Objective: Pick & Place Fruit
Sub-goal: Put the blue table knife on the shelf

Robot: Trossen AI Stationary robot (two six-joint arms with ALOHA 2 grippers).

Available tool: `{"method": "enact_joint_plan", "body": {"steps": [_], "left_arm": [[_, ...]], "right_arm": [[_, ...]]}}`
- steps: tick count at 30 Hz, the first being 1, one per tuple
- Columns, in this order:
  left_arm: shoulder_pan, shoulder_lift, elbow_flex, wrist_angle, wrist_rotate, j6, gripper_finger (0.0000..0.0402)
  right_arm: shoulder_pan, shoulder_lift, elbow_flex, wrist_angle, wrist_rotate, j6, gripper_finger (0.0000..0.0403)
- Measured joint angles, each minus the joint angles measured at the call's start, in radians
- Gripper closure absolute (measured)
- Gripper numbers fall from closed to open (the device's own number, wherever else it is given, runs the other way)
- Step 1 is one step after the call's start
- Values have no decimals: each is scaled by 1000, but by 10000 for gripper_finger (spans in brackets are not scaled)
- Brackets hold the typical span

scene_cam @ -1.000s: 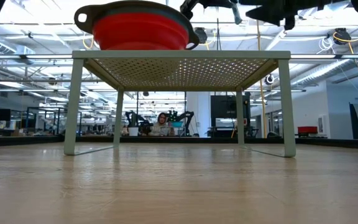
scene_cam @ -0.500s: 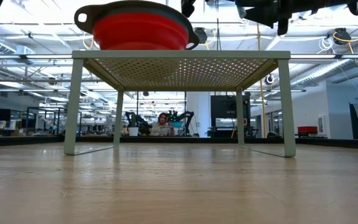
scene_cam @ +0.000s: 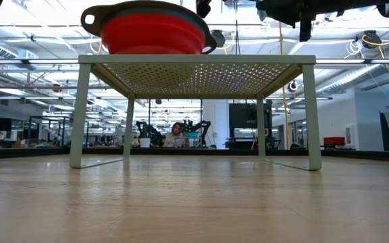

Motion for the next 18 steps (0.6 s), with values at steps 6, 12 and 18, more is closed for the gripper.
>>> {"method": "enact_joint_plan", "body": {"steps": [6, 12, 18], "left_arm": [[0, 0, 0, -4, -2, -3, 387], [0, 0, 0, -9, 6, 9, 387], [-3, -1, 0, -15, 50, 40, 366]], "right_arm": [[0, 0, 0, -1, -1, 22, 371], [0, 0, 0, -17, -6, 61, 371], [1, 0, 0, -17, -36, 89, 376]]}}
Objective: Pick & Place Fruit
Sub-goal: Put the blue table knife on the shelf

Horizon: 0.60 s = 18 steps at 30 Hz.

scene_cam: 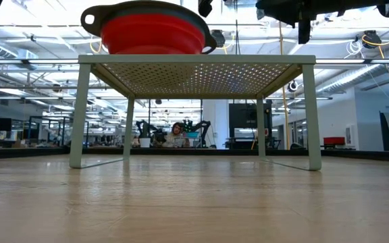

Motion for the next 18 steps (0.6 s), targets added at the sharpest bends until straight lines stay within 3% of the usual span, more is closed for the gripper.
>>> {"method": "enact_joint_plan", "body": {"steps": [10, 18], "left_arm": [[-5, 0, 0, -11, -5, 42, 268], [-5, -16, 0, -43, -13, 106, 235]], "right_arm": [[8, 0, 0, 2, -25, 51, 378], [8, 0, 0, -2, -25, 78, 378]]}}
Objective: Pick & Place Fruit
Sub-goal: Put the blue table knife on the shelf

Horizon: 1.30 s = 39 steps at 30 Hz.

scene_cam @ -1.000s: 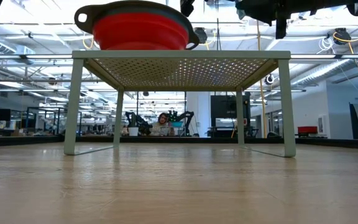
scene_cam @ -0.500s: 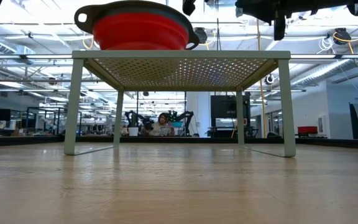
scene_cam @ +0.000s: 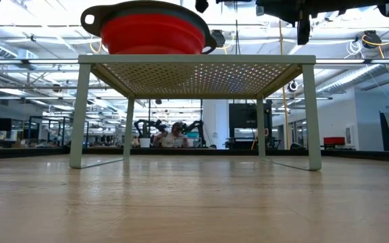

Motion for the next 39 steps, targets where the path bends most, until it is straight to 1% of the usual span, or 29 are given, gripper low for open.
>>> {"method": "enact_joint_plan", "body": {"steps": [4, 8, 9, 11, 12, 14, 16, 18, 22, 28, 31, 35, 39], "left_arm": [[0, -43, 0, -72, -21, 26, 230], [1, -87, 0, -150, -36, 42, 229], [1, -98, 0, -161, -37, 42, 229], [1, -118, 0, -221, -37, 41, 229], [1, -124, 0, -226, -38, 39, 229], [-4, -148, -1, -298, -37, 33, 229], [-9, -159, 0, -324, -37, 21, 229], [-16, -175, -1, -388, -36, 12, 229], [-34, -198, 0, -447, -36, 12, 229], [-62, -215, -1, -543, -19, 33, 229], [-83, -223, -1, -582, -19, -18, 229], [-105, -230, 0, -638, -26, -48, 229], [-130, -233, 0, -681, -25, -65, 229]], "right_arm": [[0, 0, 0, -9, -21, 12, 378], [0, 0, 0, -25, -26, 70, 378], [-1, 0, 0, -33, -45, 94, 378], [-1, 0, 0, -46, -103, 158, 378], [-1, 0, 0, -52, -130, 200, 378], [0, 0, 0, -74, -186, 290, 378], [1, 0, 0, -99, -233, 377, 378], [13, 0, -1, -121, -271, 462, 378], [51, 7, -1, -157, -333, 608, 378], [117, 13, -1, -154, -336, 818, 378], [154, 13, -1, -145, -333, 927, 378], [198, 20, -1, -129, -325, 1036, 378], [252, 48, -1, -83, -244, 1087, 378]]}}
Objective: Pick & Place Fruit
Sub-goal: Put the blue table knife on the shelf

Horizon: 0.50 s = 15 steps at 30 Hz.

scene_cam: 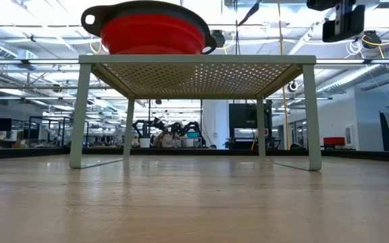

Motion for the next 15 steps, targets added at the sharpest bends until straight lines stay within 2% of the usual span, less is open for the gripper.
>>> {"method": "enact_joint_plan", "body": {"steps": [6, 15], "left_arm": [[-39, -13, 0, -45, -2, 1, 229], [-76, -120, -25, -136, 2, 39, 229]], "right_arm": [[64, 80, 0, 96, 115, 12, 378], [88, 195, 0, 152, 187, 102, 379]]}}
